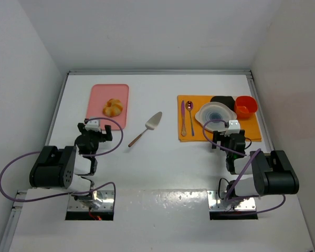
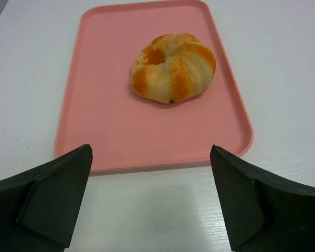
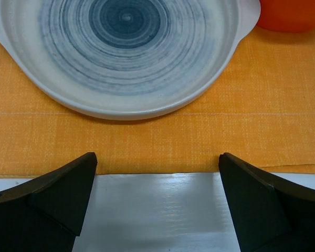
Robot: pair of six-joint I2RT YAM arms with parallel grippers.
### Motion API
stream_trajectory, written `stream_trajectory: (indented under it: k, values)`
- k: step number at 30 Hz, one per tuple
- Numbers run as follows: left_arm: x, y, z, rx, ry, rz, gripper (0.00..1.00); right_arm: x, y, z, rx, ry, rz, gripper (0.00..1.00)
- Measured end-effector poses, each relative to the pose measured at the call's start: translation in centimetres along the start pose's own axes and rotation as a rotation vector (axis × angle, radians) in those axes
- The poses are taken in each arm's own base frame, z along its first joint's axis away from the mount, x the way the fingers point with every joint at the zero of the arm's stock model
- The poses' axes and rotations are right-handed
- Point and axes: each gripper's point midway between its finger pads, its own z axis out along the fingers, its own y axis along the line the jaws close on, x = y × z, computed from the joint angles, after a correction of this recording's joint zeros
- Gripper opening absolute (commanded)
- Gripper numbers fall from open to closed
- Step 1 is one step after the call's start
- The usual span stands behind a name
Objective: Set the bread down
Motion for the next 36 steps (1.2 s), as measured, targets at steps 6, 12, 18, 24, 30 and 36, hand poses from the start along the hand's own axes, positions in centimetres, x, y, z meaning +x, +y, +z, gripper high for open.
stream_trajectory:
  k: [6,12,18,24,30,36]
  values:
    - [0.0,-0.1,0.0,0.003,-0.001,0.000,1.00,0.0,0.0,0.0,0.001,0.000,0.000,1.00]
    - [-4.7,-1.5,3.7,0.159,0.057,0.098,1.00,-0.9,-0.4,-0.9,0.027,0.046,-0.016,1.00]
    - [-18.9,-0.9,7.4,0.080,-0.052,0.223,1.00,-9.0,-1.0,-1.8,0.064,-0.017,-0.156,1.00]
    - [-21.6,-0.2,8.4,0.055,0.116,0.250,1.00,-12.7,-1.4,-3.1,0.074,0.032,-0.265,1.00]
    - [-14.9,-5.5,8.9,0.359,0.451,0.244,0.80,-16.1,0.4,-2.6,-0.032,0.128,-0.203,0.96]
    - [-8.7,-16.9,6.8,0.734,0.752,0.365,0.81,-13.4,3.0,-3.0,-0.128,0.241,-0.115,0.93]
